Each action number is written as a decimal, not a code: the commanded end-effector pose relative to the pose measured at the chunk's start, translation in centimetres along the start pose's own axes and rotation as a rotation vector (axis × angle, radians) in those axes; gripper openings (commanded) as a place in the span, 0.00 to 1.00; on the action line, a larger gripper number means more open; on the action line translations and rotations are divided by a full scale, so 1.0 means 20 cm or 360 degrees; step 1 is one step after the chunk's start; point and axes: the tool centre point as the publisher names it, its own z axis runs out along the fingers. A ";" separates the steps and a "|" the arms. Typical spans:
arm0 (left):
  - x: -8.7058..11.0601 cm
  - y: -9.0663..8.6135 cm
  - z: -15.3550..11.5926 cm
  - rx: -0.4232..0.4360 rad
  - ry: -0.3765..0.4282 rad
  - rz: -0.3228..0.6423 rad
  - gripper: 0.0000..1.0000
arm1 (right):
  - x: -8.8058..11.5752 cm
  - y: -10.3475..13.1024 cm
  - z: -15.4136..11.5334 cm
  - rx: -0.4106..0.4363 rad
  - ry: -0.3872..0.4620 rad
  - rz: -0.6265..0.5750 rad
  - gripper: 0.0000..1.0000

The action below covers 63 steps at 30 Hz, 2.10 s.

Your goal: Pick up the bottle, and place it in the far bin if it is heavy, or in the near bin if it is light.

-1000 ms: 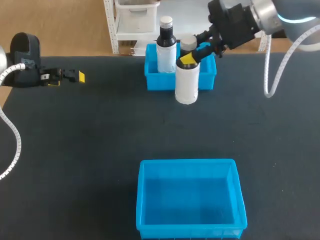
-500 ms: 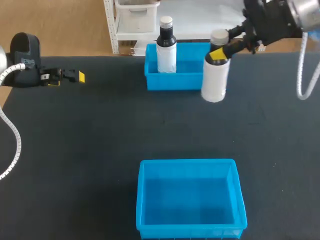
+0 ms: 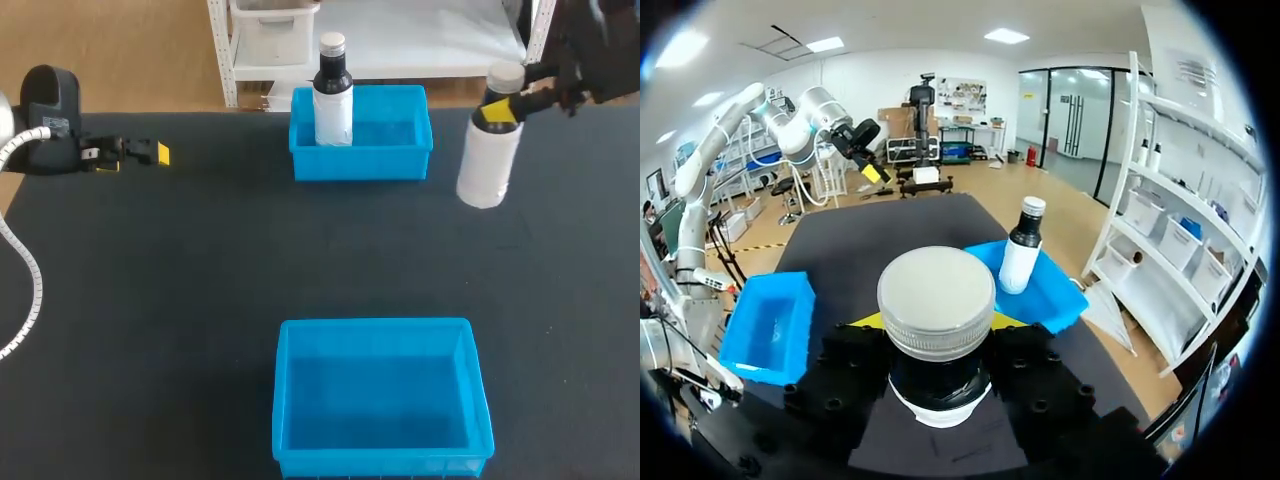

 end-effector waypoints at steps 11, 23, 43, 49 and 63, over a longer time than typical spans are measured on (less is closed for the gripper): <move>0.00 0.00 0.00 0.0000 0.0000 0.0000 1.00 | 0.09 -0.02 -0.10 0.0064 -0.0015 0.0028 0.00; 0.00 0.00 0.00 0.0000 0.0000 0.0000 1.00 | 0.09 -0.03 -0.14 0.0063 -0.0002 0.0033 0.00; 0.00 0.00 0.00 0.0000 0.0000 0.0000 1.00 | -0.15 0.53 -0.23 0.0041 0.0062 -0.0068 0.00; 0.00 0.00 0.00 0.0000 0.0000 0.0000 1.00 | -0.19 0.74 -0.17 -0.0055 0.0051 -0.0110 0.00; 0.00 0.00 0.00 0.0000 0.0000 0.0000 1.00 | -0.30 1.05 0.11 -0.0383 0.0018 -0.0222 0.00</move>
